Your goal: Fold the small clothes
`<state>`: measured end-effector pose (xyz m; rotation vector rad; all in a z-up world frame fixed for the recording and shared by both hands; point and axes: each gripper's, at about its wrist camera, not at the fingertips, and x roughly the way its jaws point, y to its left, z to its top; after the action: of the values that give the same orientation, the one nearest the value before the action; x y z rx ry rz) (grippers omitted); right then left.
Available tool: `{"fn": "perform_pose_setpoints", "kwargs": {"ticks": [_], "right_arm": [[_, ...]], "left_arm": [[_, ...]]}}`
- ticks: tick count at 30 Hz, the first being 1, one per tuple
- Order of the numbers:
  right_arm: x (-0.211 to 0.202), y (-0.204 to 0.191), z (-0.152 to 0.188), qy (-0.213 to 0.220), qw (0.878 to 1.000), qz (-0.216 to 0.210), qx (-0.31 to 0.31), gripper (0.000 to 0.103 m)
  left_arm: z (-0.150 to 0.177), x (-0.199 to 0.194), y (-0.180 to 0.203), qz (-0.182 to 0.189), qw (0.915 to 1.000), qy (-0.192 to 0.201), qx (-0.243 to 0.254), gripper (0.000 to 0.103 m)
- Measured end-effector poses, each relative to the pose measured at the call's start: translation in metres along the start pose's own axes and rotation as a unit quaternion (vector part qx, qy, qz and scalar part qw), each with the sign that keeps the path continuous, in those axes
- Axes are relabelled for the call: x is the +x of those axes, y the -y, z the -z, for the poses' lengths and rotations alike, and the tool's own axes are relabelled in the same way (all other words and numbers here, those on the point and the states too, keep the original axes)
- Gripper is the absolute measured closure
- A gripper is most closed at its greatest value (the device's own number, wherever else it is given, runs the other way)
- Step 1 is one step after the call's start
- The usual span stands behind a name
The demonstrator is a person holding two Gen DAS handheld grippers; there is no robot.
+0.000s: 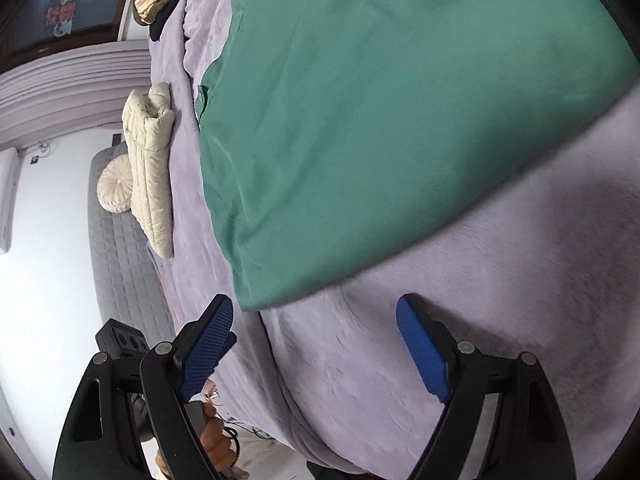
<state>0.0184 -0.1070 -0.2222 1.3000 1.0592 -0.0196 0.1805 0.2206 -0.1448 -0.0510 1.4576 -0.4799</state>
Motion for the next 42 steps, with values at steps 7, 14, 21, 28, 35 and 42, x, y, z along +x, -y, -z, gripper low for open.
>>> {"fn": "perform_pose_setpoints", "kwargs": {"ticks": [7,14,21,28,35,42], "right_arm": [[0.030,-0.014,-0.020,0.019,0.996,-0.080,0.037,0.033],[0.006,-0.046,-0.033,0.015,0.993,-0.112,-0.040,0.095],[-0.002,-0.063,-0.035,0.010,0.990,-0.103,-0.091,0.095],[-0.003,-0.038,-0.022,-0.063,0.992,-0.036,-0.103,0.091],[-0.085,-0.041,-0.035,0.013,0.980,0.069,-0.188,0.091],[-0.083,-0.006,-0.076,0.075,0.970,0.148,-0.177,0.096]], "left_arm": [[-0.017,0.015,-0.005,0.084,0.9960,-0.009,-0.029,0.001],[-0.054,0.029,0.003,0.155,0.9869,-0.013,-0.044,0.001],[-0.113,0.071,0.031,0.198,0.9786,-0.043,-0.035,0.001],[-0.134,0.098,0.068,0.150,0.9867,-0.062,-0.011,0.037],[-0.133,0.092,0.065,0.123,0.9912,-0.049,-0.007,0.083],[-0.127,0.052,0.083,0.134,0.9908,-0.002,0.013,0.091]]}}
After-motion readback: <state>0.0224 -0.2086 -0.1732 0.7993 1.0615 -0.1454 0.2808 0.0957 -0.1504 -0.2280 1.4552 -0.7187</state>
